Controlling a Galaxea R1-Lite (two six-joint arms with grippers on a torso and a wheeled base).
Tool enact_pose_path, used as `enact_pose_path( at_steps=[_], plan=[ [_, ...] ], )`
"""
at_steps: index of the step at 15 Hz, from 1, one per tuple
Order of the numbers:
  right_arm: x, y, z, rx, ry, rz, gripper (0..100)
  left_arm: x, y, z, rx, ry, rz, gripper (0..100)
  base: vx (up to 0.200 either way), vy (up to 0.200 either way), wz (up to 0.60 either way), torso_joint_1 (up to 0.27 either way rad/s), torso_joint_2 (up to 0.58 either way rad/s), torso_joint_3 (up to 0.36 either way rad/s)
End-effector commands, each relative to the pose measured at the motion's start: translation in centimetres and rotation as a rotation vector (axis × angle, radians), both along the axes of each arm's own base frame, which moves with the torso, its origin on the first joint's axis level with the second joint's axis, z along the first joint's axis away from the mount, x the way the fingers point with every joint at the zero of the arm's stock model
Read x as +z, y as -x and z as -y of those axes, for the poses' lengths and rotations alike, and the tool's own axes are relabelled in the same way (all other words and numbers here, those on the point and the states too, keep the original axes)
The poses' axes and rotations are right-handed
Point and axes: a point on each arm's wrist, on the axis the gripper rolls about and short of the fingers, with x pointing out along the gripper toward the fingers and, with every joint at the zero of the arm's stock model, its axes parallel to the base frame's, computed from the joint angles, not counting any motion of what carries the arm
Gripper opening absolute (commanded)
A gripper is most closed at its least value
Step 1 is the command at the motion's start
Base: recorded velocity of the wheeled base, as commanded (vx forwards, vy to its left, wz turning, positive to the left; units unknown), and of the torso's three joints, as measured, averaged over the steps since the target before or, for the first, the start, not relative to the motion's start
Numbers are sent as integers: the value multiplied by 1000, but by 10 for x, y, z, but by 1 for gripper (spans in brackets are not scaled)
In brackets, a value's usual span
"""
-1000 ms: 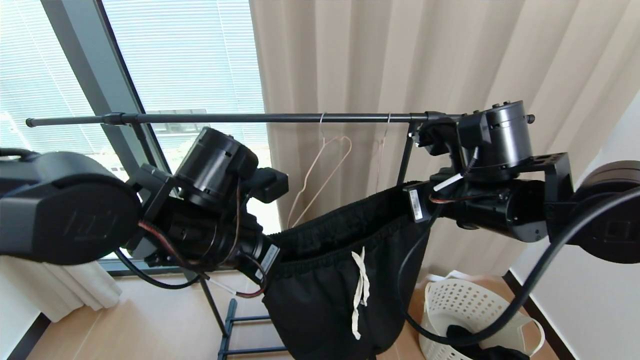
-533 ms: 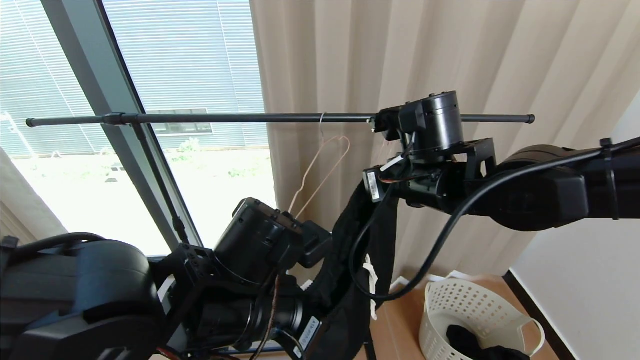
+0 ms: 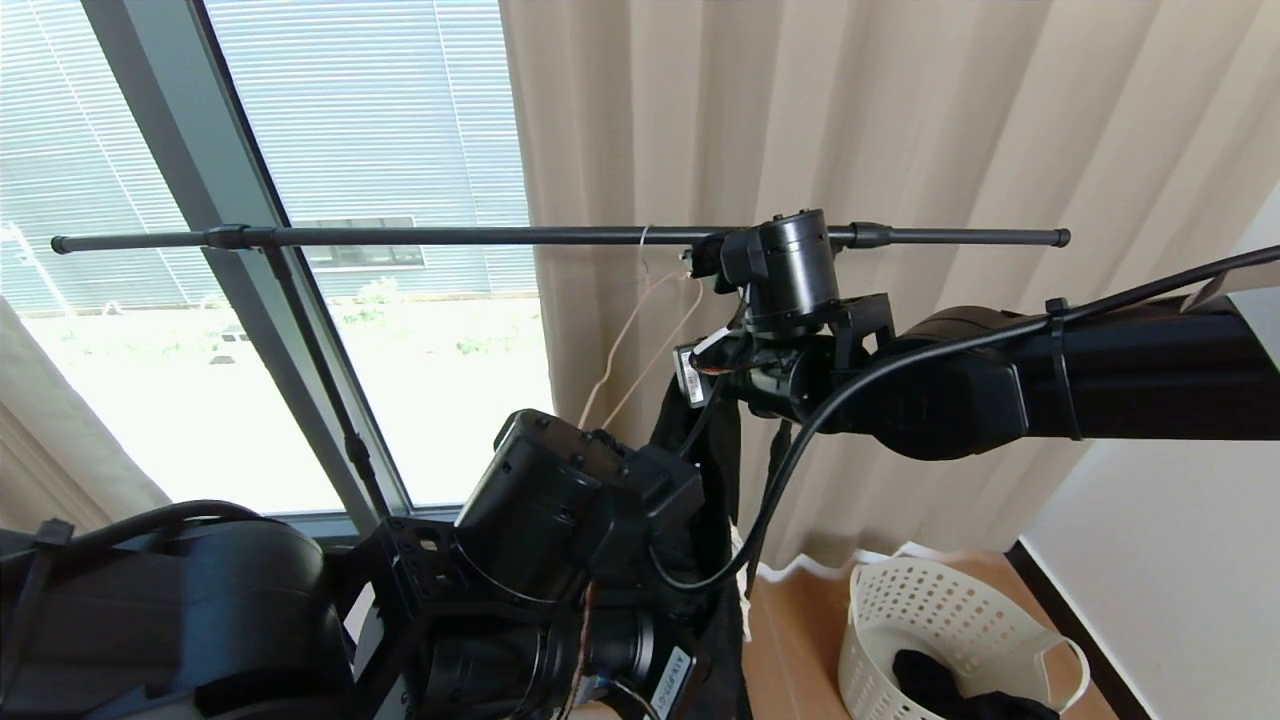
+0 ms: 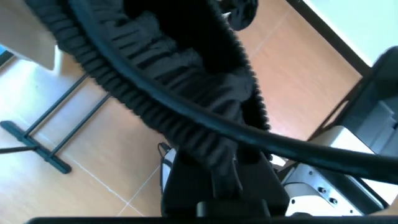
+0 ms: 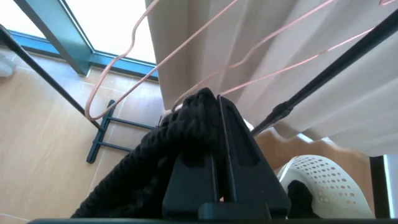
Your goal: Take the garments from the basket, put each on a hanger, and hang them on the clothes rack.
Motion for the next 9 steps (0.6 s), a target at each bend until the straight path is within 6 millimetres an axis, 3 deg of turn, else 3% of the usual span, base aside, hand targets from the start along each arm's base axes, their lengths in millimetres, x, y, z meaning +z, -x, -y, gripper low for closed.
enact_pose_path(
  at_steps=[1,5,6,9],
  plan=[
    [-3,-2,-3,0,1,-4,0,3,4,1,-15,11,0,0,0,0,0,0,0,0],
    [-1,1,5,-38,-36,-21,0,3,4,-8,18,4,9,0,0,0,0,0,0,0],
    [8,1,26,-72,-36,-15,0,-1,1,-21,69,-26,17,0,0,0,0,0,0,0],
    [17,2,57,-131,-36,-13,0,0,-23,-43,215,-52,52,0,0,0,0,0,0,0]
  ],
)
